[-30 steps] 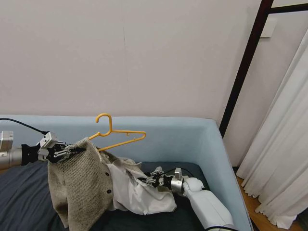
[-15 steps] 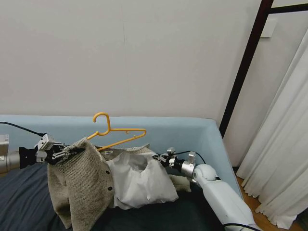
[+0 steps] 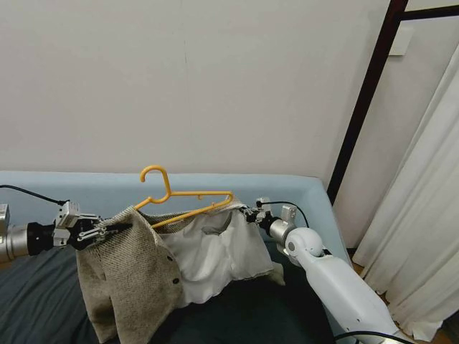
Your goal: Pick up the clothes from the sofa and hang them on the clothes hanger.
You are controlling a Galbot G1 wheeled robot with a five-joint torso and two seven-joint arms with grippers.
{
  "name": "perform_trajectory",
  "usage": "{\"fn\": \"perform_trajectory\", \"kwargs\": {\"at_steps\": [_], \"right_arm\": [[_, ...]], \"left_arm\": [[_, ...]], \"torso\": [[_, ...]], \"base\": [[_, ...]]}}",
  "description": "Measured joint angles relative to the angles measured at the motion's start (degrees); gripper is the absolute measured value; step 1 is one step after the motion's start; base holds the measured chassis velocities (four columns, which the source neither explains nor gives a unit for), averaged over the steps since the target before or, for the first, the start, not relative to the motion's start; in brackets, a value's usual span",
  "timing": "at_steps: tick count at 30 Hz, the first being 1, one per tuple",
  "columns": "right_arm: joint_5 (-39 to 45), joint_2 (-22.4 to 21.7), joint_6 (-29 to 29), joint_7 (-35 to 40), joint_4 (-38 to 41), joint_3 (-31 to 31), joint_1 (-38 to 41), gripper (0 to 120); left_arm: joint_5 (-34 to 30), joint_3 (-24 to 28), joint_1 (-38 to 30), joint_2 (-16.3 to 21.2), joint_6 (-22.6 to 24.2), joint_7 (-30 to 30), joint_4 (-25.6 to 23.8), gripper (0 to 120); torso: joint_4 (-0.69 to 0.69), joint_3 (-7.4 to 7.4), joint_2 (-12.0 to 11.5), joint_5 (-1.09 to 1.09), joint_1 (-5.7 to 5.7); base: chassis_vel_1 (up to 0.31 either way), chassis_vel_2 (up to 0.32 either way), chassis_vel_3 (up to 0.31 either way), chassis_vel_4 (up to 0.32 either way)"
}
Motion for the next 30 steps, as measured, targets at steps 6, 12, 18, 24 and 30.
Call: {"fn": "perform_trajectory", "kwargs": {"at_steps": [6,12,18,24,30], "right_arm": [[-0.39,-1.54,1.62,-2.07,4.36,1.22,0.11,0],[-1.77,-3.35,3.61,-4.05,8.88,1.47,-0.61,0],[-3.76,-4.24,3.89,-2.45,15.21,1.31,-2.73,0],[-2.87,-3.42,0.89,5.11,17.65,0.73,-2.46,0],[3.9,-2.16,0.06,10.93,19.59,0.22,-1.25,0]], "left_arm": [[3.26,0.26,0.11,-0.03,0.29,-2.73,0.06,8],[4.6,0.26,-0.03,-0.39,1.02,-6.13,0.04,8],[5.26,0.31,-0.25,-0.94,1.37,-10.85,-0.45,8],[5.85,0.34,-0.27,-1.64,0.74,-11.76,-0.88,8],[6.89,0.64,0.03,-2.33,0.42,-10.43,-2.14,8]], "torso": [[0.0,0.0,0.0,0.0,0.0],[0.01,0.0,0.0,0.0,0.0],[-0.01,0.0,0.0,0.0,0.0],[0.0,0.0,0.0,0.0,0.0],[0.01,0.0,0.0,-0.01,0.0]], "base": [[0.0,0.0,0.0,0.0],[0.0,0.0,0.0,0.0],[0.0,0.0,0.0,0.0],[0.0,0.0,0.0,0.0],[0.0,0.0,0.0,0.0]]}}
